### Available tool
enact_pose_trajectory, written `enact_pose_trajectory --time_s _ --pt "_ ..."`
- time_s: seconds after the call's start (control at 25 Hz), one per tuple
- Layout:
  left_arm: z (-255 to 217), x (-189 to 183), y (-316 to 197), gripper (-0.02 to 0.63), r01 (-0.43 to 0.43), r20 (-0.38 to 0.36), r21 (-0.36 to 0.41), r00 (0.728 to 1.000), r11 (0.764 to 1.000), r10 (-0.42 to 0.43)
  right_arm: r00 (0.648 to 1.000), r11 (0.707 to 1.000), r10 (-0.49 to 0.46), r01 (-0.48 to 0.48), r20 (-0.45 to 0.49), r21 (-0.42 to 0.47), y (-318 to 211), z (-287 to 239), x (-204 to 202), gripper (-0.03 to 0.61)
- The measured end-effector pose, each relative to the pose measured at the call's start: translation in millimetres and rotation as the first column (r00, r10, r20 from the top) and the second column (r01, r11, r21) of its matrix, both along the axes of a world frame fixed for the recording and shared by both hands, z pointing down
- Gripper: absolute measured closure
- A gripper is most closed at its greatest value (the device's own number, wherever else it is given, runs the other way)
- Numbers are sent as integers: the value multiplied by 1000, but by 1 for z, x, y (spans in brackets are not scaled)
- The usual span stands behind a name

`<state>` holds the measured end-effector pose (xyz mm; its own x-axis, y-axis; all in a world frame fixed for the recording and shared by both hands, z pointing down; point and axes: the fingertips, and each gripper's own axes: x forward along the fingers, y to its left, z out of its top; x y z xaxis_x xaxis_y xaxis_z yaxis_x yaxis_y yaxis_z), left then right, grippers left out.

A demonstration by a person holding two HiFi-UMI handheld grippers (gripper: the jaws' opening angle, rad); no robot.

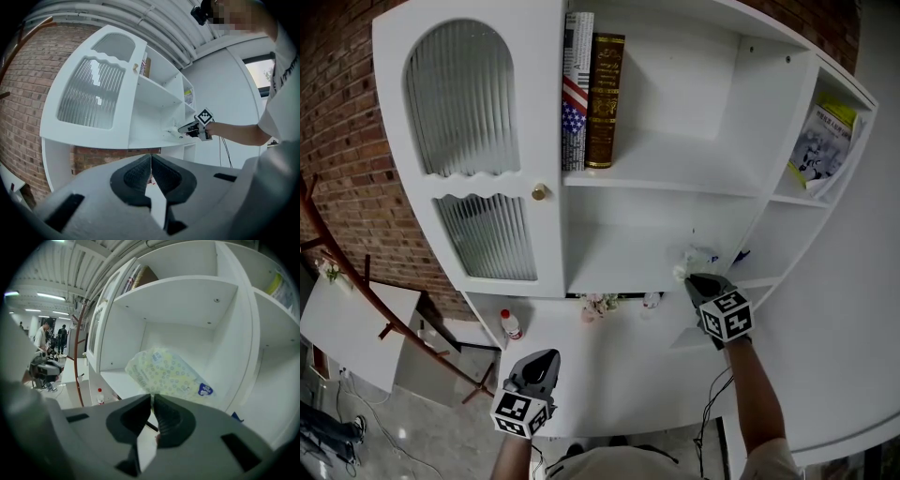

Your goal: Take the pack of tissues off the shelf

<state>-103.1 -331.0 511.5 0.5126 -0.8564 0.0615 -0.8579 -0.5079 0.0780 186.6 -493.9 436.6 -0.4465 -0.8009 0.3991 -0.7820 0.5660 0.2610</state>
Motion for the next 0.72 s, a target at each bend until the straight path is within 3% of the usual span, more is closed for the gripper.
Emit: enact_pose_trajectory --time_s 0.72 --pt "6 10 7 588 -17 7 -16 1000 1000 17 995 1000 12 -14 99 17 53 9 11 537"
